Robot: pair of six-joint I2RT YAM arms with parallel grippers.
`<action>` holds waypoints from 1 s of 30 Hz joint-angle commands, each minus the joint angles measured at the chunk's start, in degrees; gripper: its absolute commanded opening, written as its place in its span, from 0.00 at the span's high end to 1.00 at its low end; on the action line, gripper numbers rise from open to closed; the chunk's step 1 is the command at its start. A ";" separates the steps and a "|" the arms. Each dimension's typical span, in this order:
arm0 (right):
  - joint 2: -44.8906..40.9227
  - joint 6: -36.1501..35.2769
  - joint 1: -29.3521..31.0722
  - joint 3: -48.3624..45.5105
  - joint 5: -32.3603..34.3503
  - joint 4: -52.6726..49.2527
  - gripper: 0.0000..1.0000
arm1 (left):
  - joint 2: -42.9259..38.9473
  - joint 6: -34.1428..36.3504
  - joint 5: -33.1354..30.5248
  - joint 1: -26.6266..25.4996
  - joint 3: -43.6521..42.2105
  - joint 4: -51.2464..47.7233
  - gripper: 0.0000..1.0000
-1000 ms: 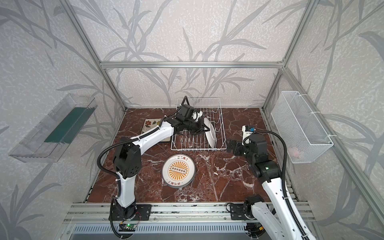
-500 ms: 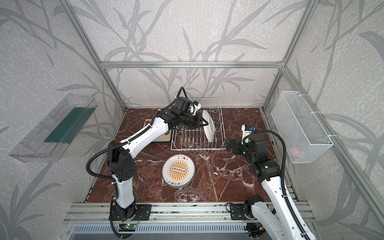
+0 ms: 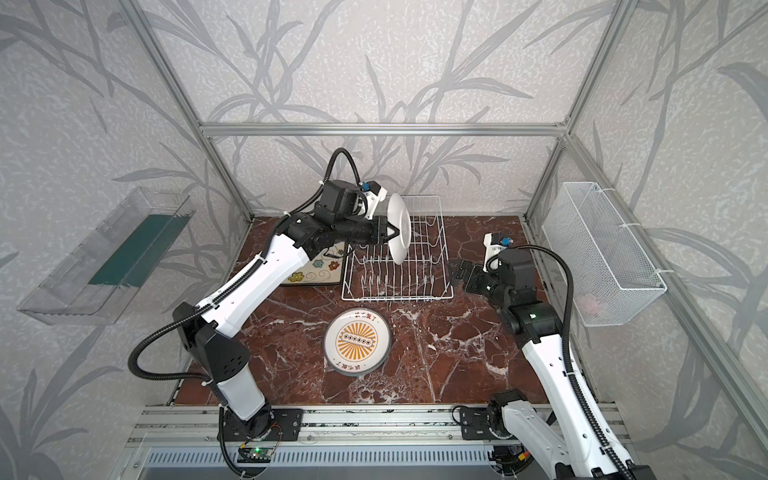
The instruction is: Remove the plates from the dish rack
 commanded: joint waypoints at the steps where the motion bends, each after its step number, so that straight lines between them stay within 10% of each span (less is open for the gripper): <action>1: 2.91 2.85 -0.26 3.72 -4.38 1.76 0.01 | -4.13 11.24 -4.26 0.17 1.60 -1.58 1.00; 30: 18.81 7.15 13.58 21.39 -3.74 -0.36 0.01 | -30.79 57.46 -14.34 -0.90 -38.44 19.53 1.00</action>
